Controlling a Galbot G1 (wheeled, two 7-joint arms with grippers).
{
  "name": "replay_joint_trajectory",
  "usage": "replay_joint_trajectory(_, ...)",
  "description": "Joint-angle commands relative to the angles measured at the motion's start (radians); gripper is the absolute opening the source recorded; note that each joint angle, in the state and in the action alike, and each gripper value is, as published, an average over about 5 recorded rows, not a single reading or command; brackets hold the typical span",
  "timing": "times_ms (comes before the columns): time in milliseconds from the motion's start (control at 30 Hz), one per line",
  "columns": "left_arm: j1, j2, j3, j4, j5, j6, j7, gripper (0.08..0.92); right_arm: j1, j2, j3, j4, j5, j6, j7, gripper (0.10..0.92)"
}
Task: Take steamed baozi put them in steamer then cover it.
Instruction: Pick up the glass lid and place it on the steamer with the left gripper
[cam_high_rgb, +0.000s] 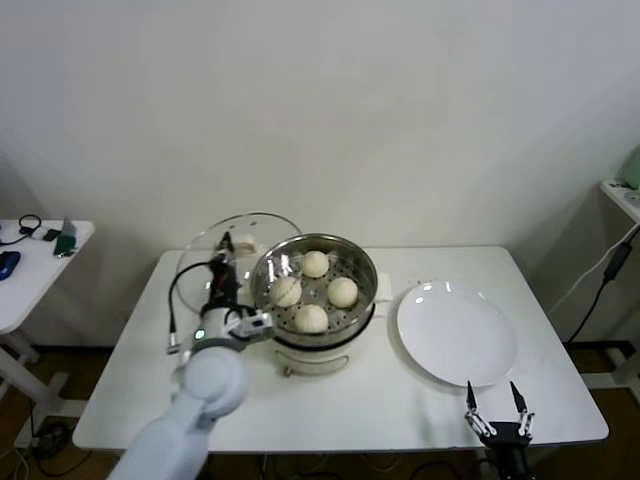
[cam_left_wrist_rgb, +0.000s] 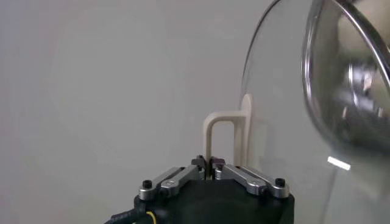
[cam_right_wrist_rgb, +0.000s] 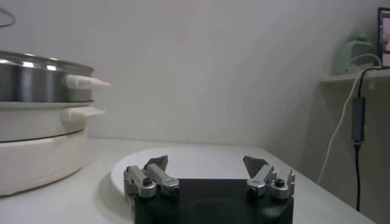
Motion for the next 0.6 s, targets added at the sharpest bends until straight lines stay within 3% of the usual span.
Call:
replay_joint_trajectory(33, -0.121, -0.218, 0.208, 0.063, 0.194, 0.067, 0.089, 0.136, 0.016, -0.007, 0.002, -0.025, 0.011, 0.007, 0.004, 0.823)
replay_joint_trajectory(367, -0.101, -0.381, 0.221, 0.186, 0.338, 0.027, 0.065, 0.136, 0.027, -0.004, -0.006, -0.03, 0.012, 0.007, 0.004, 0.823)
replay_joint_trajectory(600, -0.096, -0.396, 0.201, 0.261, 0.351, 0.013, 0.036, 0.136, 0.018, -0.008, -0.005, -0.026, 0.013, 0.018, 0.006, 0.823)
